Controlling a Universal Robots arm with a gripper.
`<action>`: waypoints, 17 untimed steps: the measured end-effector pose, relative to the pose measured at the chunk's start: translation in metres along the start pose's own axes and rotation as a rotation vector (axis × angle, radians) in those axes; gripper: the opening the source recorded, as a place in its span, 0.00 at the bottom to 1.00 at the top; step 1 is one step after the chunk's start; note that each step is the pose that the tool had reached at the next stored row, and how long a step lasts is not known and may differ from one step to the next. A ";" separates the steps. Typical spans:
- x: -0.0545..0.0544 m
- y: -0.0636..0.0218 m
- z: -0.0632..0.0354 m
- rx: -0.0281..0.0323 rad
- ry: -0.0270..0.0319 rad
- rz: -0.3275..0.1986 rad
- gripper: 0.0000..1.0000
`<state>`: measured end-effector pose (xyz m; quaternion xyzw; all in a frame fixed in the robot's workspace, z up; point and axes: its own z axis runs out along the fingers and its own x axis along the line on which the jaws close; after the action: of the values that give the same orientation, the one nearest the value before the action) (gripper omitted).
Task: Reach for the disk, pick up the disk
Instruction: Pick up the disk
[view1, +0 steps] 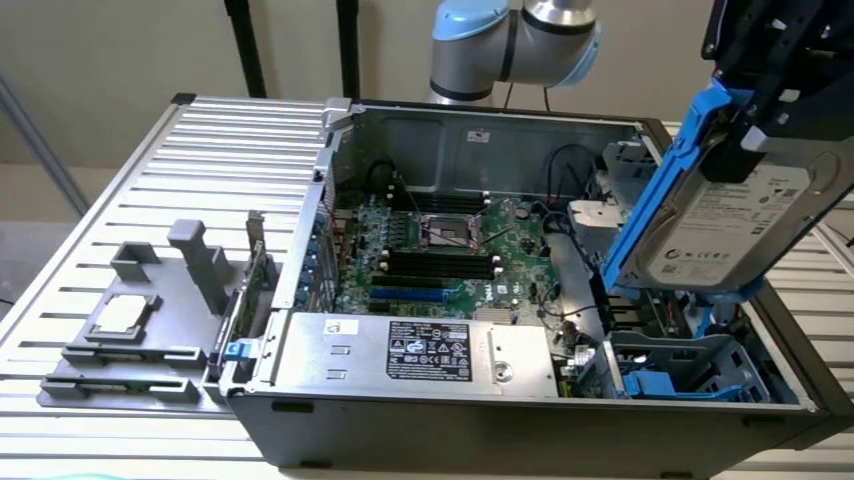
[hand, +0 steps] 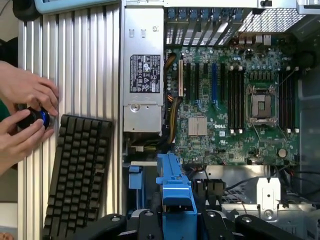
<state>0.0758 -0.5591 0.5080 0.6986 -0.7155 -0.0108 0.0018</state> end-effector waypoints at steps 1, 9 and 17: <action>0.002 -0.0027 0.0000 0.0000 -0.0012 0.000 0.33; 0.012 -0.0260 -0.0006 -0.0005 -0.0198 0.000 0.33; 0.020 -0.0374 -0.0009 -0.0007 -0.0271 0.000 0.33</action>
<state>0.1127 -0.5804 0.5080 0.6985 -0.7153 -0.0205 -0.0077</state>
